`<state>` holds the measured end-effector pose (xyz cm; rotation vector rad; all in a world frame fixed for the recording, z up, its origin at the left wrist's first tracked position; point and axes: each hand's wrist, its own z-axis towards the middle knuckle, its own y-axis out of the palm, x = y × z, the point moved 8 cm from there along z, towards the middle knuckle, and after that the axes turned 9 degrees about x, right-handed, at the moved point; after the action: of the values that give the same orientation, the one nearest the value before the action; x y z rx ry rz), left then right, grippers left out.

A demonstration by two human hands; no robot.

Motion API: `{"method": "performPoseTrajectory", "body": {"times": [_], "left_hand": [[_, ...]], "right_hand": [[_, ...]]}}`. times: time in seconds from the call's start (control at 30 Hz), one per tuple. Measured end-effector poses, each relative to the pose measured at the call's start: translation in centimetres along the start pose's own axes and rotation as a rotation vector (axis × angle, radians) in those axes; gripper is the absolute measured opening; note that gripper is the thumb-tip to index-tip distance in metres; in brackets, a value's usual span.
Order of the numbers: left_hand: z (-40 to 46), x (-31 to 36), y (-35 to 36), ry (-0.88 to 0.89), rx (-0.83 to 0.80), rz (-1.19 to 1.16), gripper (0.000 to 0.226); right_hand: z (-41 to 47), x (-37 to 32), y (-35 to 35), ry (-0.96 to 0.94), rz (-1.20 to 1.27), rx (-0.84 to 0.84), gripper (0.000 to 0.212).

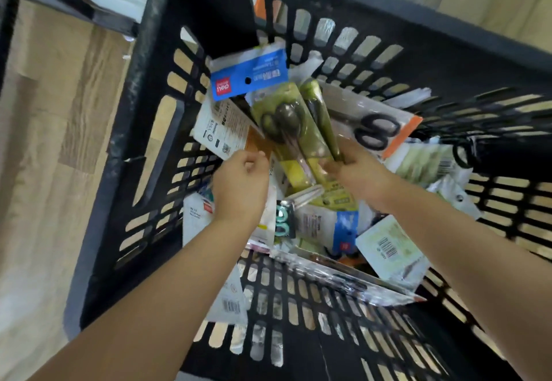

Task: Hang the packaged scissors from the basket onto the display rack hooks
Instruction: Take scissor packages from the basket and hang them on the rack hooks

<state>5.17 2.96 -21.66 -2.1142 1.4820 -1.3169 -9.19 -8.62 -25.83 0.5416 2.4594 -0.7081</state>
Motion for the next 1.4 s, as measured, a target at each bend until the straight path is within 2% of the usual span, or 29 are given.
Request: {"method": "performPoseTrajectory", "body": {"times": [0.13, 0.23, 0.37, 0.5, 0.57, 0.67, 0.87, 0.97, 1.0, 1.07, 1.23, 1.4], "left_hand": [[-0.6, 0.7, 1.9, 0.033, -0.070, -0.050, 0.030], [-1.0, 1.2, 4.2, -0.008, -0.219, -0.025, 0.043], [-2.6, 0.6, 7.4, -0.196, -0.488, -0.154, 0.020], [-3.1, 0.1, 7.4, -0.271, -0.443, -0.316, 0.007], [-3.4, 0.4, 6.9, -0.289, -0.433, -0.371, 0.006], [-3.9, 1.5, 5.5, -0.281, -0.446, -0.434, 0.007], [-4.9, 3.7, 0.4, -0.231, -0.459, -0.416, 0.008], [-5.5, 3.7, -2.6, -0.244, -0.469, -0.371, 0.024], [-5.9, 3.6, -3.6, -0.256, -0.467, -0.366, 0.023], [-6.9, 3.8, -5.3, -0.267, -0.458, -0.379, 0.014], [-10.1, 3.9, -7.7, -0.322, -0.470, -0.380, 0.037], [-12.0, 4.5, -8.4, -0.321, -0.477, -0.362, 0.030]], "right_hand": [[-1.2, 2.6, -1.6, 0.154, 0.268, -0.054, 0.031], [-2.0, 4.1, -2.3, 0.220, 0.405, -0.125, 0.038], [-3.2, 4.0, -2.5, 0.229, 0.516, -0.245, 0.043], [-4.4, 3.7, -2.6, 0.235, 0.550, -0.325, 0.050], [-4.6, 3.6, -2.8, 0.266, 0.595, -0.275, 0.057], [-5.2, 2.8, -4.0, 0.288, 0.666, -0.115, 0.038], [-8.8, 0.7, -6.1, 0.301, 0.679, -0.056, 0.029], [-11.1, -0.1, -7.7, 0.343, 0.745, -0.015, 0.025], [-12.0, -0.4, -8.2, 0.347, 0.739, -0.010, 0.025], [-13.5, -0.9, -8.8, 0.347, 0.707, -0.021, 0.025], [-16.6, -2.7, -9.1, 0.359, 0.712, -0.076, 0.029], [-18.9, -4.0, -9.8, 0.361, 0.718, -0.097, 0.028]]}}
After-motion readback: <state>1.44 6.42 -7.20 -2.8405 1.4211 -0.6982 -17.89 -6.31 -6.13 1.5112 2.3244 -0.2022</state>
